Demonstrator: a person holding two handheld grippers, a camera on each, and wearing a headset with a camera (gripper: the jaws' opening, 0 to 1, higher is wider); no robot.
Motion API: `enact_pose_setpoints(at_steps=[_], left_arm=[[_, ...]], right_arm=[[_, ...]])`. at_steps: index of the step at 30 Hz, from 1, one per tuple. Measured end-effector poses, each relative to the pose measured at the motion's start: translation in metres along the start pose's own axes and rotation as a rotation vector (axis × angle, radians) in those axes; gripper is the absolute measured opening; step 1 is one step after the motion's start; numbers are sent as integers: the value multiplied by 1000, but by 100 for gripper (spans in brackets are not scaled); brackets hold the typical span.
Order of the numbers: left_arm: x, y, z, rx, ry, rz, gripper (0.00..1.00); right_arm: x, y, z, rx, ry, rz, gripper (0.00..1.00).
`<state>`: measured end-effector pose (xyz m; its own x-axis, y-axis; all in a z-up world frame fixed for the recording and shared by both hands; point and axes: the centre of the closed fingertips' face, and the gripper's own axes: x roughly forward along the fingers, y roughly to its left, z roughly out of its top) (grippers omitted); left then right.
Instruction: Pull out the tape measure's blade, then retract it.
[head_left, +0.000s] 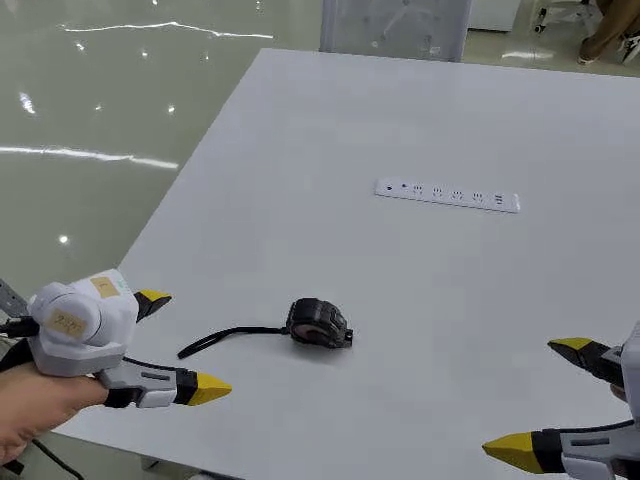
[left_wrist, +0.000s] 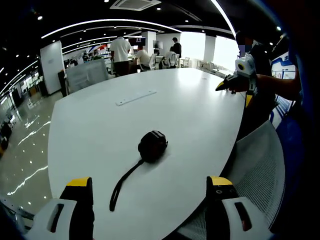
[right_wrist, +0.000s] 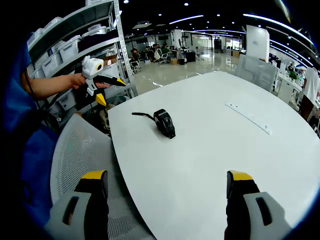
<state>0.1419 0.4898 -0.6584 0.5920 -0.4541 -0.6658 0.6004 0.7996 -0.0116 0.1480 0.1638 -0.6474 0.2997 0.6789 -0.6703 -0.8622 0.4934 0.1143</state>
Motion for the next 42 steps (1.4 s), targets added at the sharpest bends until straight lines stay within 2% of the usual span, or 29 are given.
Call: enact_pose_setpoints(at_steps=[8, 14, 22, 42], left_arm=[[9, 0, 2, -5, -4, -10, 89], [19, -1, -4, -16, 4, -18, 89], [30, -3, -6, -30, 5, -23, 88], [60, -6, 13, -20, -15, -59, 87]], right_arm=[[13, 0, 4, -8, 3, 17, 95], [21, -1, 6, -15, 10, 28, 94], [35, -5, 4, -24, 27, 49, 93], [74, -3, 12, -33, 38, 103, 90]])
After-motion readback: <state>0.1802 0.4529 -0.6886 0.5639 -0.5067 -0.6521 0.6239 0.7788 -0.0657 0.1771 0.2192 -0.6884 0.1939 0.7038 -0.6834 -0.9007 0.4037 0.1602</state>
